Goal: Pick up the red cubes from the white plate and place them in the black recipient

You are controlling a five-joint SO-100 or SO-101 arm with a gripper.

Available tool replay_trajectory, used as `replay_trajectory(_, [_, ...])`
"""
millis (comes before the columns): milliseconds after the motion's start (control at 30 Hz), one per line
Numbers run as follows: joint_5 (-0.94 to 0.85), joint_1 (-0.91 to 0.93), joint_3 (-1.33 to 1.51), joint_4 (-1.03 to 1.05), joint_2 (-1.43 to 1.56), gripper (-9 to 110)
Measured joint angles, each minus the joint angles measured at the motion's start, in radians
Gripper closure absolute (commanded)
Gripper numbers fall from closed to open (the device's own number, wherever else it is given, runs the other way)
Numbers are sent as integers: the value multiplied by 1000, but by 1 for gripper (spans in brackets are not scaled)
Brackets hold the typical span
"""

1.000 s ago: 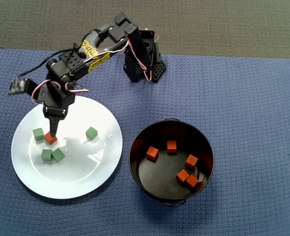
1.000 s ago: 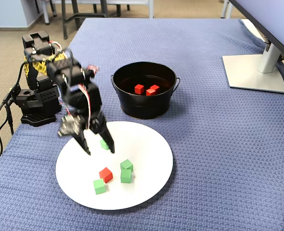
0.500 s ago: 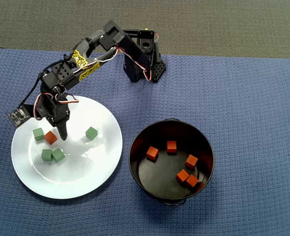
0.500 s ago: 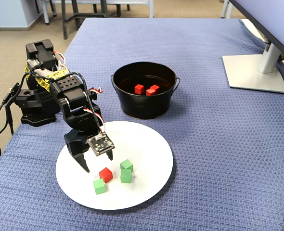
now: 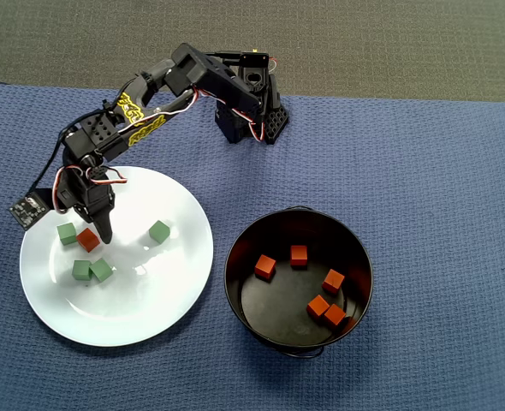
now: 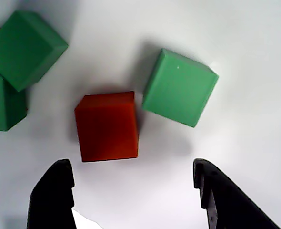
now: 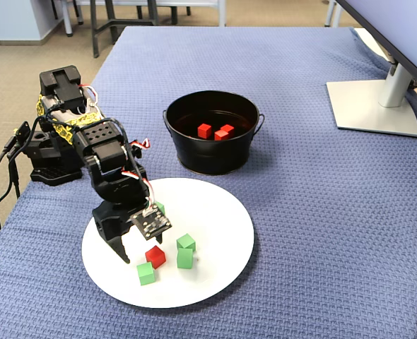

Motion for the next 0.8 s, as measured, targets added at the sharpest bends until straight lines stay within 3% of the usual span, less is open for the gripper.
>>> replay_trajectory(433, [21,-2,-104,-31,-71,80])
replay_trajectory(800, [52,-2,-141,-31,-103,95])
